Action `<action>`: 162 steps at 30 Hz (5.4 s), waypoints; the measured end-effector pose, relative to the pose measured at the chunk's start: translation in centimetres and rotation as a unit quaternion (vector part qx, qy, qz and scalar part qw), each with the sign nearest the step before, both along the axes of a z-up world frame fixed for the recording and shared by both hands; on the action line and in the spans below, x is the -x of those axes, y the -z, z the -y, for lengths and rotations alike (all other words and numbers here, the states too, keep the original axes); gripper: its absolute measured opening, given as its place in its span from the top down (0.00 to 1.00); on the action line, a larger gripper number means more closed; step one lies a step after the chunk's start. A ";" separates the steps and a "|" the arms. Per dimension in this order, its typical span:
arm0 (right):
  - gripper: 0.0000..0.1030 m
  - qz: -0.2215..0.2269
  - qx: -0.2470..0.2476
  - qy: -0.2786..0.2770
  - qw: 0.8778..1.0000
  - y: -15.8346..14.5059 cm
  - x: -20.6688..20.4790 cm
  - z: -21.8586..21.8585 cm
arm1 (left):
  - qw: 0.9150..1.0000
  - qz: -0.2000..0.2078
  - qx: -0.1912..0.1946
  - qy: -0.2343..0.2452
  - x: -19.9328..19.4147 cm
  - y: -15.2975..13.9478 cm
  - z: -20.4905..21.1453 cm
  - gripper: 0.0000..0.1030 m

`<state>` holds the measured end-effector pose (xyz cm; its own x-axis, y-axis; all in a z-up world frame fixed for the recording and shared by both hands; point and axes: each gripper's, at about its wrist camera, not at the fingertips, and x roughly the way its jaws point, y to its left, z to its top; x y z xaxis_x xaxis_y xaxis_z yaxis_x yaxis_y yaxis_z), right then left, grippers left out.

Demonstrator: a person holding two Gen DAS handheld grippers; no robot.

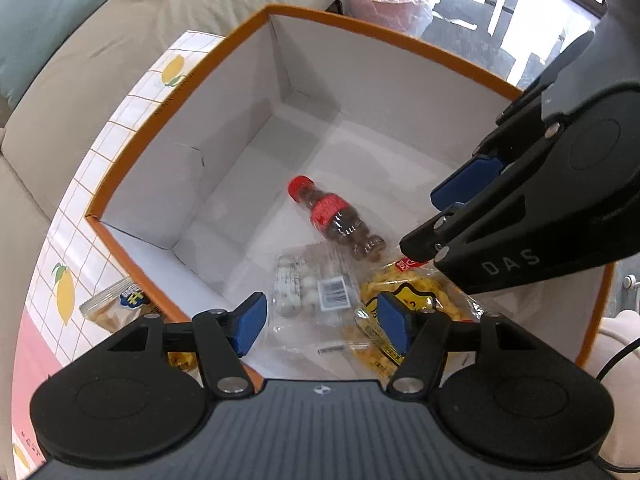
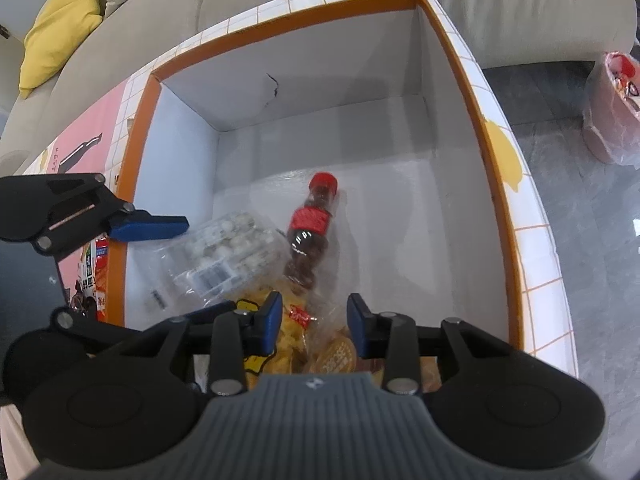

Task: Organize snacks
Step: 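Carry the bottle and egg pack into the orange box and release them, then withdraw both tools and move toward the red spicy strip packs, then grasp the clear bag of brown snacks with right tool while left holds black wrapper, then carry the black wrapper and clear snack bag over the orange box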

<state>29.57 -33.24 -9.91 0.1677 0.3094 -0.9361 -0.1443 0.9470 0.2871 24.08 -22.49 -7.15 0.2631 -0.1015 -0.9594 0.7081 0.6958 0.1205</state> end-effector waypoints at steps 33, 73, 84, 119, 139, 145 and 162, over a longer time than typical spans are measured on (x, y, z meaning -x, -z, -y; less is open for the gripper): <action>0.58 0.196 -0.037 0.034 0.979 -7.7 14.5 -9.6 | 0.928 0.115 0.226 -0.273 12.1 -9.1 -18.8 0.25; 0.44 0.266 0.069 -0.042 0.961 3.4 17.2 -24.2 | 0.865 0.113 0.241 -0.425 15.3 3.6 -29.5 0.35; 0.44 0.257 0.084 -0.051 0.961 5.5 15.4 -24.1 | 0.887 0.104 0.205 -0.401 12.9 6.1 -28.4 0.34; 0.43 0.306 0.053 -0.106 0.945 3.4 10.3 -29.9 | 0.840 0.164 0.187 -0.481 10.9 3.8 -36.6 0.43; 0.50 0.230 0.005 -0.085 0.969 5.6 0.3 -40.9 | 0.824 0.157 0.157 -0.521 6.9 4.9 -41.7 0.43; 0.60 0.226 0.009 -0.088 0.970 6.1 0.3 -41.2 | 0.822 0.152 0.159 -0.525 7.3 5.0 -41.7 0.43; 0.68 0.245 -0.005 -0.133 0.960 2.7 5.4 -38.5 | 0.804 0.144 0.177 -0.548 11.0 2.4 -40.3 0.43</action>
